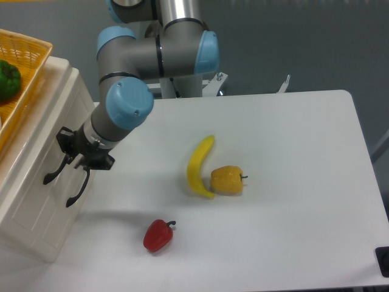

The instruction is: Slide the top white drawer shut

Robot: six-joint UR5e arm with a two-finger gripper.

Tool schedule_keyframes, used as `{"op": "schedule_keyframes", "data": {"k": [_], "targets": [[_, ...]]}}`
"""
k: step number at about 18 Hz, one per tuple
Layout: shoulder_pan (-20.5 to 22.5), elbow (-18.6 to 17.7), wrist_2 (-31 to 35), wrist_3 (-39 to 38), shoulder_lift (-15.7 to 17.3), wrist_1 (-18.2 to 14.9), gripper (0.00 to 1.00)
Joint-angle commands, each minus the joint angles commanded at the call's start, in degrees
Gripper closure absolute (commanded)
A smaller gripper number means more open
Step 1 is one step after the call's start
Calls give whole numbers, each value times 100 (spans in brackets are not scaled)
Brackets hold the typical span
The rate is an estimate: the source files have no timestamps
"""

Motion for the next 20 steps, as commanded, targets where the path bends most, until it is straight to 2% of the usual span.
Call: {"op": "schedule_keyframes", "data": {"k": [3, 6, 9, 11, 12, 13, 17, 19, 20], "targets": [[334, 53, 218, 0, 0, 184, 56], [519, 97, 850, 0, -52, 465, 50], [852, 132, 1107, 70, -167, 729, 38], [1090, 211, 1116, 245, -220, 730, 24], [1178, 246, 1142, 333, -237, 730, 14], [1275, 290, 1169, 386, -272, 756, 0], [1653, 676, 1397, 675, -500, 791, 0], [1767, 712, 1590, 1201, -510, 931, 0], [1829, 721, 1800, 1570, -536, 1106, 0]]}}
